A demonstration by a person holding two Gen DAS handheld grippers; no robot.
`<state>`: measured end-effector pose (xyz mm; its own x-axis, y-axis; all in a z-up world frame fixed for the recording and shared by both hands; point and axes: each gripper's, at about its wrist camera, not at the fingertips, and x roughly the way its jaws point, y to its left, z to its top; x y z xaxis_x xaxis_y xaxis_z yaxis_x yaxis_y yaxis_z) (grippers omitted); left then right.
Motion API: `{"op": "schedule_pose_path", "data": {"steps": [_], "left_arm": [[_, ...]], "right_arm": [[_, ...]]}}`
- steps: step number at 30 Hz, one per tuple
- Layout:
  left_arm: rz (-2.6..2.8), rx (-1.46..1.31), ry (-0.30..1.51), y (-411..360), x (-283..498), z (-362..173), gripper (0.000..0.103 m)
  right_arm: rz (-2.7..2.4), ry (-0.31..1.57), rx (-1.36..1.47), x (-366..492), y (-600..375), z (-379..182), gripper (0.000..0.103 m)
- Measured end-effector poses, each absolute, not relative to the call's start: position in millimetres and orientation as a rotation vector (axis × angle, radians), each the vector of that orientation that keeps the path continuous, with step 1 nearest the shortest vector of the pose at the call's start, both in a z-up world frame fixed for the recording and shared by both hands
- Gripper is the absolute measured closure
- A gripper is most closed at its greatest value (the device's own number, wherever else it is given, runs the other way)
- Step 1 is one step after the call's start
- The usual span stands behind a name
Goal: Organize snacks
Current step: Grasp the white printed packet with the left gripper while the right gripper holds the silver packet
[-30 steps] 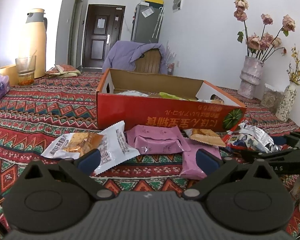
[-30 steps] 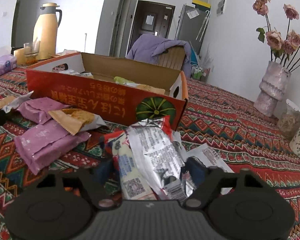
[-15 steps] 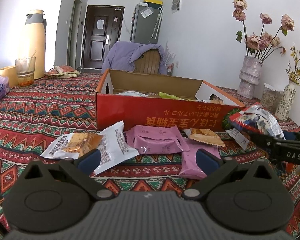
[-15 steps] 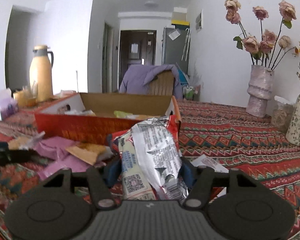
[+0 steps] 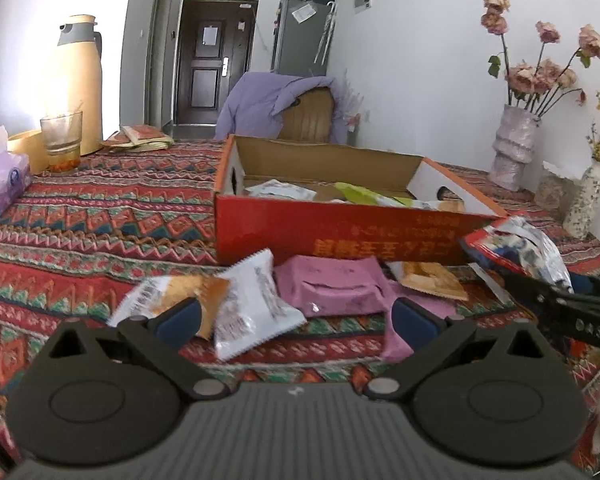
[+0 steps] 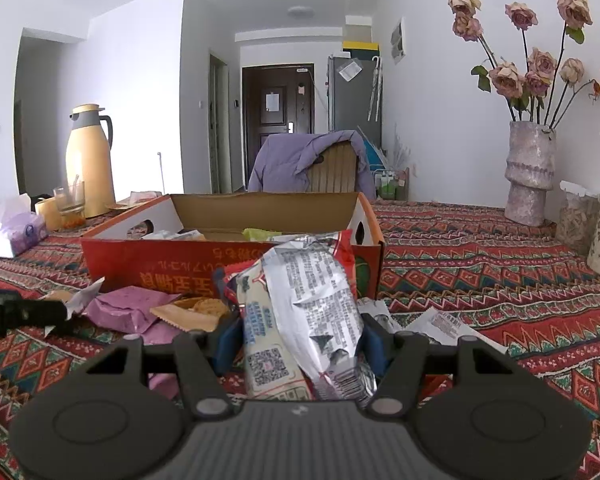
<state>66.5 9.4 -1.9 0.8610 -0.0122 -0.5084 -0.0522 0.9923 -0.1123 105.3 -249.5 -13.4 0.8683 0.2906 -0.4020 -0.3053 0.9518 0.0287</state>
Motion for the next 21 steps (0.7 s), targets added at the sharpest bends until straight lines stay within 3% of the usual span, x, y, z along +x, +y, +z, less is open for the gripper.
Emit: {"op": "schedule_pose_path", "data": {"steps": [14,21], "left_arm": [[0.001,-0.027,0.646,-5,122,3,0.000],[0.057,-0.032,0.734,3,135,-14,0.018]], "right_arm": [[0.316,0.418,-0.037,100,-247,-22,0.042],[0.320,0.423,-0.017,101,-250,-21,0.042]]}}
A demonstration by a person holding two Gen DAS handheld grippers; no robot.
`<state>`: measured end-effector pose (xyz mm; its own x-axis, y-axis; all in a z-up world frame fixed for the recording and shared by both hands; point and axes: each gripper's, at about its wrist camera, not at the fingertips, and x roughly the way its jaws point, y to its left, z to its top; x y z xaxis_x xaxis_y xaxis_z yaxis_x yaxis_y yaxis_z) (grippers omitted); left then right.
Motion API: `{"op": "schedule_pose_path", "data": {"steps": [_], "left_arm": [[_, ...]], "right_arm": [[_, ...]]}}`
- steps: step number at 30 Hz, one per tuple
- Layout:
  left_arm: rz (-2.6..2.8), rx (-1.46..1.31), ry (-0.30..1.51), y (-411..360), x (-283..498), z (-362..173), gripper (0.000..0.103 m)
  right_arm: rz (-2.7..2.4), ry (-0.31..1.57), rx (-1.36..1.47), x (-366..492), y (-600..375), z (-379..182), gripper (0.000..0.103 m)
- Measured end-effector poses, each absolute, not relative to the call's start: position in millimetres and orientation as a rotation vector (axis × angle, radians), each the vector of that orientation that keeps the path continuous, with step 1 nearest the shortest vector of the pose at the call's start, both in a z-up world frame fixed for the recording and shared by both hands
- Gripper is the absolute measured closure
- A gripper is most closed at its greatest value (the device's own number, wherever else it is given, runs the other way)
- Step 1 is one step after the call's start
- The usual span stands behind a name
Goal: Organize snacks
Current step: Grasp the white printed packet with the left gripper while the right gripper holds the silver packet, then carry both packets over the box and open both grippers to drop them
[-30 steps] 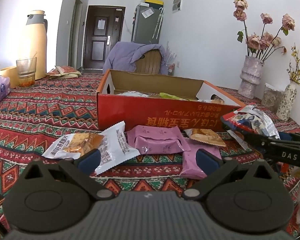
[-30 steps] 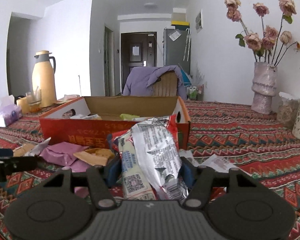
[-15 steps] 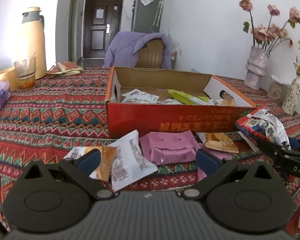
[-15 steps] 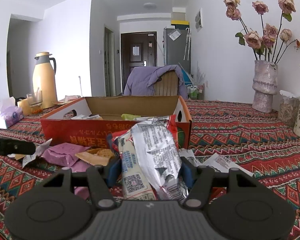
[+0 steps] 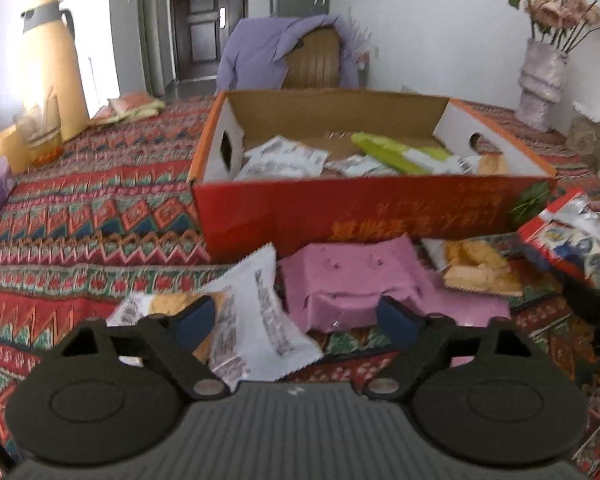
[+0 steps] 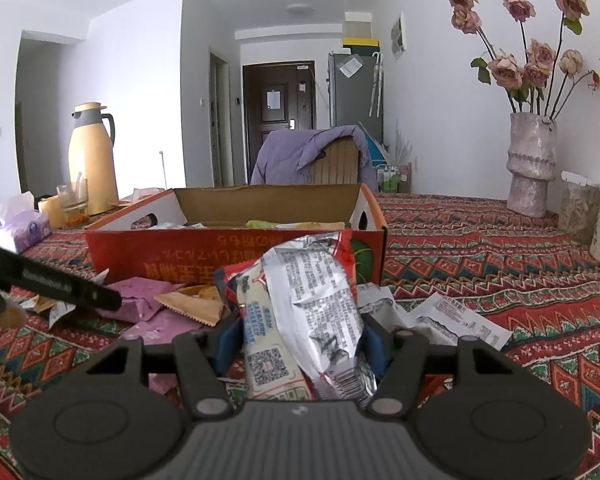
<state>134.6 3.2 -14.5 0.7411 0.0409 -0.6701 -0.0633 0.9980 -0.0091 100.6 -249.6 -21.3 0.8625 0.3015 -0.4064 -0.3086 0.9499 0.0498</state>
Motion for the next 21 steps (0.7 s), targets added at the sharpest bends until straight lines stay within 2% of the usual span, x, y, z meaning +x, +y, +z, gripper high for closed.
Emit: {"op": "schedule_pose_path", "data": {"steps": [2,4,7,10,12,15,21], "left_arm": [[0.065,-0.019,0.737,5,132,-19,0.021],[0.074,0.004,0.732,5,128,-21,0.028],[0.078,0.002,0.724,9,123,-21,0.047],[0.054,-0.016,0.715,13,120,-17,0.055],[0.038,-0.013,0.695,12,114,-12,0.068],[0.020,-0.007,0.659,11,106,-3,0.078],[0.007,-0.039,0.619,15,94,8,0.087]], "right_arm": [[0.322,0.425,-0.012,101,-250,-22,0.042],[0.324,0.424,-0.008,101,-252,-22,0.042],[0.323,0.422,-0.003,100,-252,-22,0.042],[0.322,0.420,0.001,100,-252,-22,0.042],[0.321,0.418,0.000,99,-252,-22,0.042],[0.318,0.416,0.001,99,-253,-22,0.042],[0.312,0.409,0.002,98,-253,-22,0.042]]}}
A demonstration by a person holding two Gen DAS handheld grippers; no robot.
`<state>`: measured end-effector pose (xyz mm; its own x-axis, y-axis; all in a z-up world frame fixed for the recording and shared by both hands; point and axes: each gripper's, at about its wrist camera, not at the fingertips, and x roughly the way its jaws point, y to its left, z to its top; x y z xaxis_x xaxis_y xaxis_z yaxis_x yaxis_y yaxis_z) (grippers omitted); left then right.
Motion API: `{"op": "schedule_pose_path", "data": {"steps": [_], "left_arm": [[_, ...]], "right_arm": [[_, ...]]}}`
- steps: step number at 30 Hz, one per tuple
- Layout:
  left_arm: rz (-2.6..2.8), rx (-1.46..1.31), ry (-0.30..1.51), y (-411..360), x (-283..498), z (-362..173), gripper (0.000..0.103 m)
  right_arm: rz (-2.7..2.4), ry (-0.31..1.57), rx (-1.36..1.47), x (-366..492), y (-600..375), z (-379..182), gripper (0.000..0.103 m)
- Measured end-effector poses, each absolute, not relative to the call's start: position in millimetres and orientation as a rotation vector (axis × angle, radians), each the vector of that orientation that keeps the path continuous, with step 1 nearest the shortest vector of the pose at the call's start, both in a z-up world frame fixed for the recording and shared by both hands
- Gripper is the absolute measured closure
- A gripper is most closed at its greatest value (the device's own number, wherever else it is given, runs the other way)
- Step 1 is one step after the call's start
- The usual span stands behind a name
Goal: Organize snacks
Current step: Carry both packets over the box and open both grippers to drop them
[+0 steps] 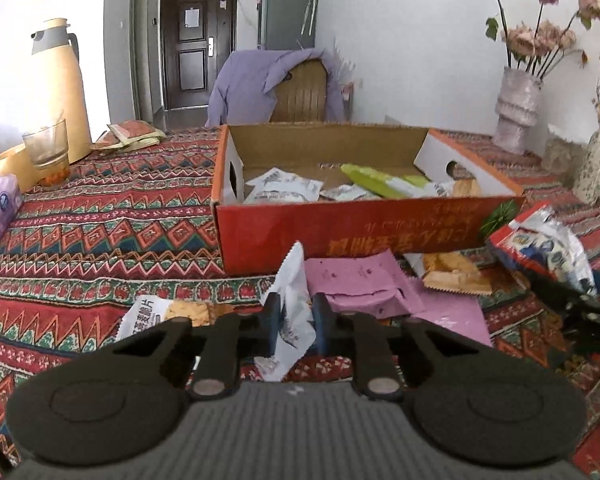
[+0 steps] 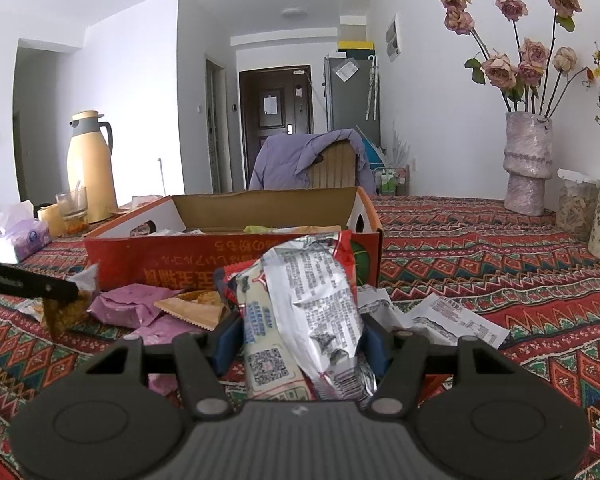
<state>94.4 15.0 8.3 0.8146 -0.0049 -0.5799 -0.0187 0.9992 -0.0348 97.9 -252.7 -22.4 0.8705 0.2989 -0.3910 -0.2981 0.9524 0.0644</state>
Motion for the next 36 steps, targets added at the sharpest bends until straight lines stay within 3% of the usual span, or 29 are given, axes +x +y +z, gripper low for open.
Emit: {"op": "schedule_pose_path", "data": {"steps": [16,36], "left_arm": [[-0.034,-0.126,0.535,24,77,34,0.088],[-0.078,-0.152,0.391,-2,111,89,0.088]], "right_arm": [[0.303,0.408,0.010,97,-253,-18,0.042],[0.304,0.280,-0.011,133,-228,60,0.042]]}}
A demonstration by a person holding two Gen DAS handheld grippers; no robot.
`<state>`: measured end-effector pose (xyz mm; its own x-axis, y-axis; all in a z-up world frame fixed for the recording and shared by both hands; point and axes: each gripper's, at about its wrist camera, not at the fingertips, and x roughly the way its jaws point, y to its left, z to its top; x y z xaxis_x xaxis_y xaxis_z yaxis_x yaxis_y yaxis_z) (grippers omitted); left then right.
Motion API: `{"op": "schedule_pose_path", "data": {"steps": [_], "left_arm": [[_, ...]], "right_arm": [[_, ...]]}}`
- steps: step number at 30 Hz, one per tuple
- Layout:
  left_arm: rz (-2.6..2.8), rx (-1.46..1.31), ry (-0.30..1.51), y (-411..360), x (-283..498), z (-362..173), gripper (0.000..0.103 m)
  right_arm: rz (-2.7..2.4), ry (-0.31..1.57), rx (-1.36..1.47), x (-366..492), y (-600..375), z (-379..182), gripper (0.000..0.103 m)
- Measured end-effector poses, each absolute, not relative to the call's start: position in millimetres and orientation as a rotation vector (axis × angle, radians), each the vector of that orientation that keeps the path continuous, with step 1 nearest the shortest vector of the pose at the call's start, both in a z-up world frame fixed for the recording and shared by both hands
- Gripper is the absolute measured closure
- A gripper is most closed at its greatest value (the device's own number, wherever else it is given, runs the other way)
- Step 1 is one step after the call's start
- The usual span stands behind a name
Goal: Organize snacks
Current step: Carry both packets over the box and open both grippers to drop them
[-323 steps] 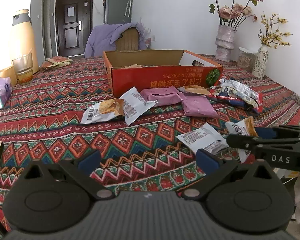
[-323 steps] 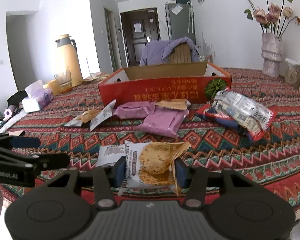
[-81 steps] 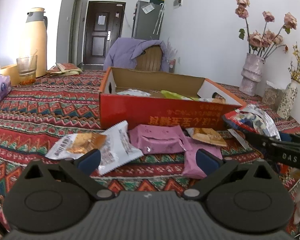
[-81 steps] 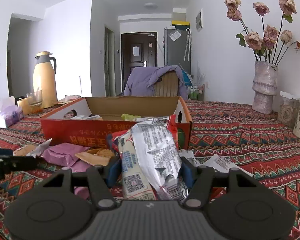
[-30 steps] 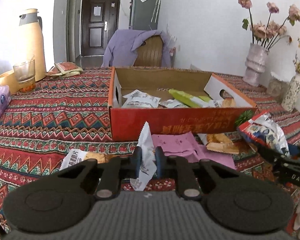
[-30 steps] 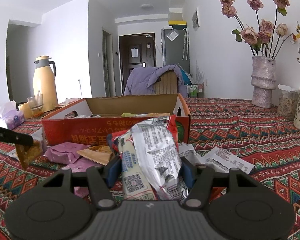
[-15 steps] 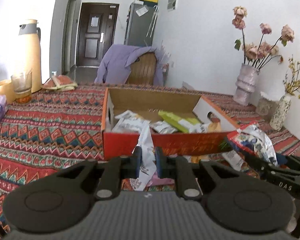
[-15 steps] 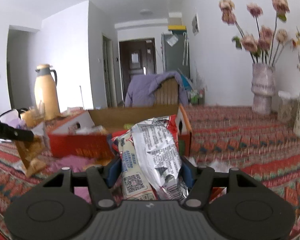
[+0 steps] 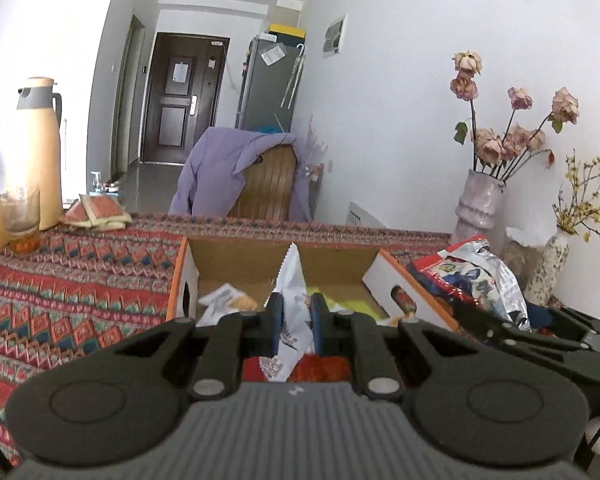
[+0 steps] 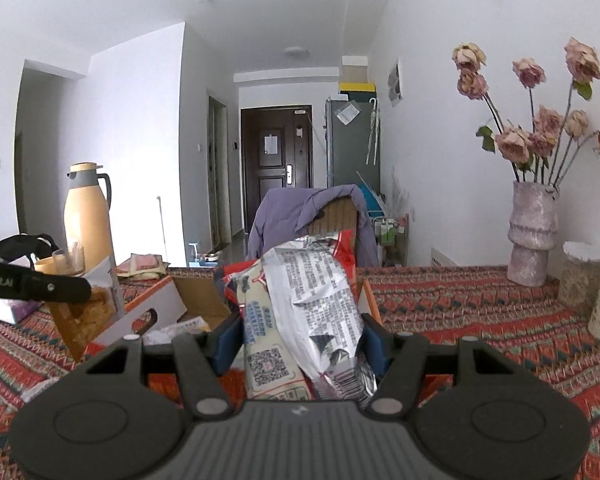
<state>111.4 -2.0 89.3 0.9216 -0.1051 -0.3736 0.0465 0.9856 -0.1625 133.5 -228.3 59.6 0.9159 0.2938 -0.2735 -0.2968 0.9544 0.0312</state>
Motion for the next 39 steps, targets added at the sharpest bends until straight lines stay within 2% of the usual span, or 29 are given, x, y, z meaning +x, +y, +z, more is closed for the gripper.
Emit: {"op": "schedule_pose_path", "data": {"steps": [15,30,34,35,36,37,38,39], "left_arm": [[-0.016,-0.160,0.414,-9,184,92,0.088],[0.080,-0.136,0.548,0,251,48,0.088],[0.067,-0.130,0.547,1,247,43,0.086],[0.068,-0.128,0.539,1,245,43,0.082],[0.067,-0.129,0.534,2,243,44,0.072],[0.066,-0.139,0.525,4,240,45,0.063],[0.070,-0.150,0.514,7,238,47,0.046],[0.079,-0.157,0.501,8,235,48,0.033]], "right_arm": [[0.294,0.351,0.007,218,-206,70,0.042],[0.240,0.523,0.005,288,-192,22,0.042],[0.240,0.548,-0.005,289,-192,16,0.036],[0.245,0.545,-0.004,288,-193,16,0.031],[0.250,0.547,-0.001,287,-194,17,0.026],[0.256,0.545,0.008,284,-196,18,0.015],[0.261,0.538,0.012,282,-198,20,0.008],[0.264,0.528,0.011,279,-200,22,0.007]]}}
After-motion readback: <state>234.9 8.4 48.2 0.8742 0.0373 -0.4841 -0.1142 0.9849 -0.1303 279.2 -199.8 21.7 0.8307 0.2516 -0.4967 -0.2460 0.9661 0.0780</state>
